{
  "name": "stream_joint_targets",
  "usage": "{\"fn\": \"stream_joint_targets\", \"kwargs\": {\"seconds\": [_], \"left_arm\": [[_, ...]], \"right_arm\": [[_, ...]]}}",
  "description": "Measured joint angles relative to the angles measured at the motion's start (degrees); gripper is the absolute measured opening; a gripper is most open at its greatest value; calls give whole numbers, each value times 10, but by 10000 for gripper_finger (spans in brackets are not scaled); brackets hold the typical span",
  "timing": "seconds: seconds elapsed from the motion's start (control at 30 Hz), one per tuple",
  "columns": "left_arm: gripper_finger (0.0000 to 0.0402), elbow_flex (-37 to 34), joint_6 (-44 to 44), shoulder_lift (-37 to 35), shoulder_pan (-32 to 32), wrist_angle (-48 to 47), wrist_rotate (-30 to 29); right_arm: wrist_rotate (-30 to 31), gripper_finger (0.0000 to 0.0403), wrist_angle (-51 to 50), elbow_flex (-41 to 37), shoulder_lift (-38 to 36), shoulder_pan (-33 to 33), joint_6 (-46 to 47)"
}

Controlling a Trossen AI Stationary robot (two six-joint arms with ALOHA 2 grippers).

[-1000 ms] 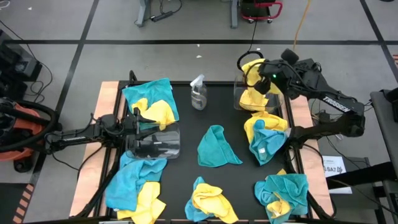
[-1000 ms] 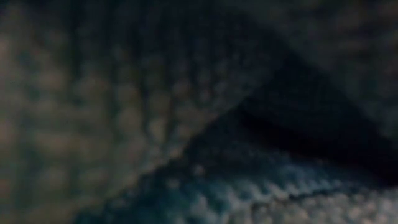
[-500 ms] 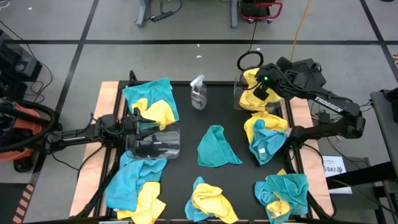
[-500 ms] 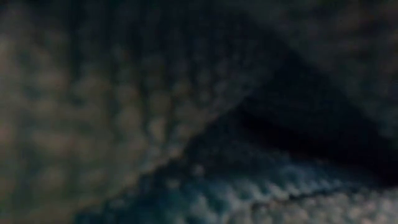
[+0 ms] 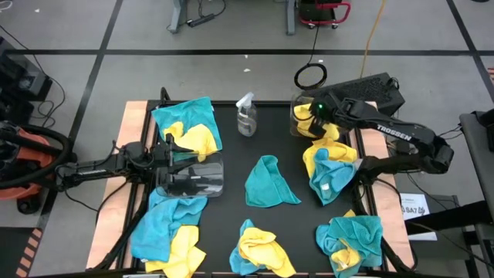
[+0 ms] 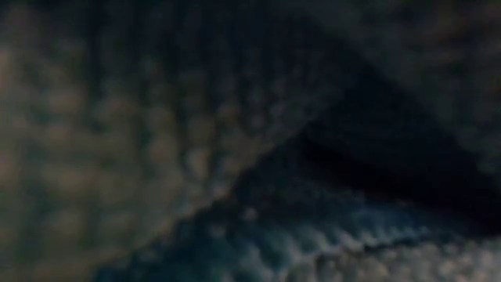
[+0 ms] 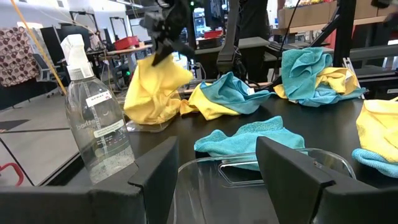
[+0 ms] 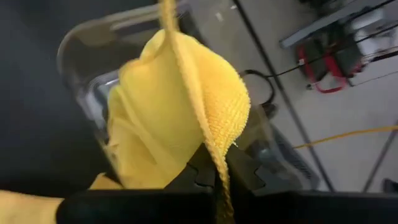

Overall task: Sort microfiber towel by color & place in baskets
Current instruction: Put the yellow towel into the top transparent bin

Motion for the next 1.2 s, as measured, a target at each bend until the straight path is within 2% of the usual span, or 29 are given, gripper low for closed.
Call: {"fn": "stream_joint_targets", "kwargs": {"seconds": [0.63,0.93,1.2], "left_arm": [[221,0,0,0,0,0,0],[221,0,0,0,0,0,0],[221,0,0,0,0,0,0]], "right_arm": [[-137,0,180,-155,0,-87,-10],[-169,0,242,-216,0,-124,-8],[-182,0,260,-221,17,-138,15]]}}
